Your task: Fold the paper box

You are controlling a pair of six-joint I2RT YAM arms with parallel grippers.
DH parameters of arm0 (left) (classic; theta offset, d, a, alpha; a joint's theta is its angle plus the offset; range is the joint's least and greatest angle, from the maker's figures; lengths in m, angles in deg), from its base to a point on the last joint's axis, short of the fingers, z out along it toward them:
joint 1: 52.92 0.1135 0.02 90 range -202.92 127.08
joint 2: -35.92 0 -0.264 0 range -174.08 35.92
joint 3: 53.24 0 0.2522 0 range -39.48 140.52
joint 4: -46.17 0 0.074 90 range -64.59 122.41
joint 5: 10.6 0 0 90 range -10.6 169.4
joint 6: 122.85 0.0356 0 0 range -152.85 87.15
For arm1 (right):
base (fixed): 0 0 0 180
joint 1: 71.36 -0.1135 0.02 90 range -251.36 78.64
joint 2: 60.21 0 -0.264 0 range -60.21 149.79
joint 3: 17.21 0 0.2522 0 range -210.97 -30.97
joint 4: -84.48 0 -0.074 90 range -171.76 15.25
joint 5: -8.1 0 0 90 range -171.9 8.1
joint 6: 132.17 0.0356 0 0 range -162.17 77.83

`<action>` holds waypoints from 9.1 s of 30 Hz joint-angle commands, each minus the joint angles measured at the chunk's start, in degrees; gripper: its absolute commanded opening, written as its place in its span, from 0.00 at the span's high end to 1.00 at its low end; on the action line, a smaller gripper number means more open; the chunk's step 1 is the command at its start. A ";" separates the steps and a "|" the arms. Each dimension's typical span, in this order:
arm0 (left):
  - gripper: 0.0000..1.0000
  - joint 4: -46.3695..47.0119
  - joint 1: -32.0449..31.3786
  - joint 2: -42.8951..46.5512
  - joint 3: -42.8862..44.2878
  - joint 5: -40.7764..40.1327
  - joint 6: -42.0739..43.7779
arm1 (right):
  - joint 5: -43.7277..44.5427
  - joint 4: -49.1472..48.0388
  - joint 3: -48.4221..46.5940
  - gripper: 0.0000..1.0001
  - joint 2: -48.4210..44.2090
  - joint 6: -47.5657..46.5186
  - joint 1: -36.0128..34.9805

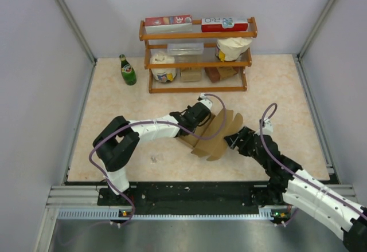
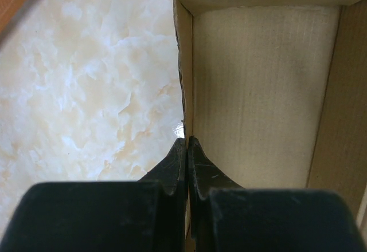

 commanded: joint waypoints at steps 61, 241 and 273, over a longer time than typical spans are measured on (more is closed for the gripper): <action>0.06 -14.16 0.55 35.40 -33.83 7.11 -48.36 | -2.36 13.06 -22.95 1.00 7.25 -15.67 -0.42; 0.65 16.78 17.51 31.79 -22.23 56.50 8.77 | -55.45 50.50 -77.71 0.96 64.38 -84.14 9.78; 1.00 17.22 17.43 31.70 -23.37 53.17 6.58 | -34.48 28.72 -64.37 0.36 49.20 -57.54 11.53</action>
